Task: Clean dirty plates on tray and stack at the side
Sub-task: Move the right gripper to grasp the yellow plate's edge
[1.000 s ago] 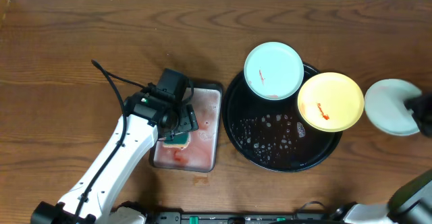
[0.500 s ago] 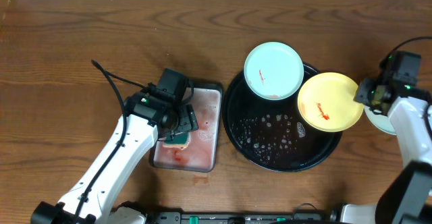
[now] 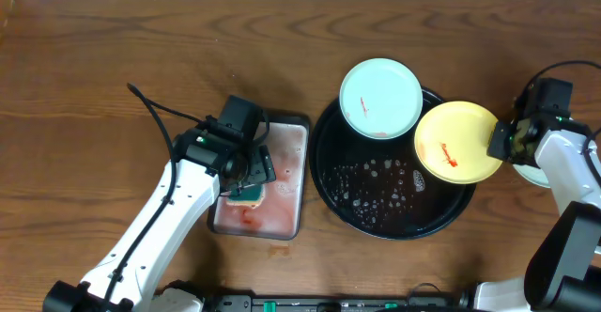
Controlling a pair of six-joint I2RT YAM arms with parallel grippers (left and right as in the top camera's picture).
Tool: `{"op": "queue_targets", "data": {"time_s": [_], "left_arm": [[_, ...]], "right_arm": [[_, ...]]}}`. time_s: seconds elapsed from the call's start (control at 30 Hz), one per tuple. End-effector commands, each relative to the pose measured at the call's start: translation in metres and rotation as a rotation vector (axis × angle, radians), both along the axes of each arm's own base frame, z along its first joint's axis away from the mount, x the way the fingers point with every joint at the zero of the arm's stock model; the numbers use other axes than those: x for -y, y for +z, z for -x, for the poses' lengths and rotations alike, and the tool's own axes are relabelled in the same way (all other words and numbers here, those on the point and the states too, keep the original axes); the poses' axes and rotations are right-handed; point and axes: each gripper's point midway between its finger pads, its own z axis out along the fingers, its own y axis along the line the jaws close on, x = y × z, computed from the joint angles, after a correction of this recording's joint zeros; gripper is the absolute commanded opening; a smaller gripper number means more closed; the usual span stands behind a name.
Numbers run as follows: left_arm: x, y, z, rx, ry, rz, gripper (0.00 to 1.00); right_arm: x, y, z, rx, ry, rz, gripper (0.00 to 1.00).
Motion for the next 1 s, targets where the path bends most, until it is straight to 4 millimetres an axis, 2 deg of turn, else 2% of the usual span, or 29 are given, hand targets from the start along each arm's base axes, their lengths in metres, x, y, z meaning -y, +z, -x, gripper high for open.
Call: {"op": "queue_targets", "data": {"time_s": [0.0, 0.13, 0.27, 0.43, 0.63, 0.67, 0.73, 0.77, 0.8, 0.83, 0.87, 0.97], "left_arm": [[-0.002, 0.002, 0.000, 0.007, 0.002, -0.001, 0.85], [-0.002, 0.002, 0.000, 0.007, 0.002, -0.001, 0.85], [-0.002, 0.002, 0.000, 0.007, 0.002, -0.001, 0.85], [-0.002, 0.002, 0.000, 0.007, 0.002, -0.001, 0.85], [-0.002, 0.002, 0.000, 0.007, 0.002, -0.001, 0.86], [-0.002, 0.002, 0.000, 0.007, 0.002, -0.001, 0.85], [-0.002, 0.002, 0.000, 0.007, 0.002, -0.001, 0.86], [-0.002, 0.002, 0.000, 0.007, 0.002, -0.001, 0.85], [-0.002, 0.002, 0.000, 0.007, 0.002, -0.001, 0.86], [-0.002, 0.002, 0.000, 0.007, 0.002, -0.001, 0.86], [-0.002, 0.002, 0.000, 0.007, 0.002, -0.001, 0.86], [-0.002, 0.002, 0.000, 0.007, 0.002, -0.001, 0.86]], "right_arm": [[0.004, -0.008, 0.014, -0.060, -0.015, 0.010, 0.01], [-0.002, 0.000, 0.017, -0.057, -0.004, -0.005, 0.01], [-0.023, 0.028, 0.012, 0.028, 0.059, -0.056, 0.01], [-0.052, 0.050, 0.038, 0.009, 0.112, -0.129, 0.01], [-0.085, 0.052, 0.063, -0.085, 0.209, -0.149, 0.01], [-0.087, 0.051, 0.063, -0.089, 0.208, -0.139, 0.01], [-0.073, 0.052, 0.056, -0.065, 0.149, -0.059, 0.01], [-0.064, 0.054, 0.050, -0.041, 0.115, -0.013, 0.03], [-0.050, 0.059, 0.037, 0.015, 0.072, 0.052, 0.28], [-0.042, 0.062, 0.025, 0.068, 0.057, 0.086, 0.46], [-0.036, 0.064, 0.014, 0.115, 0.054, 0.106, 0.52], [-0.026, 0.065, -0.008, 0.192, 0.102, 0.153, 0.55]]}}
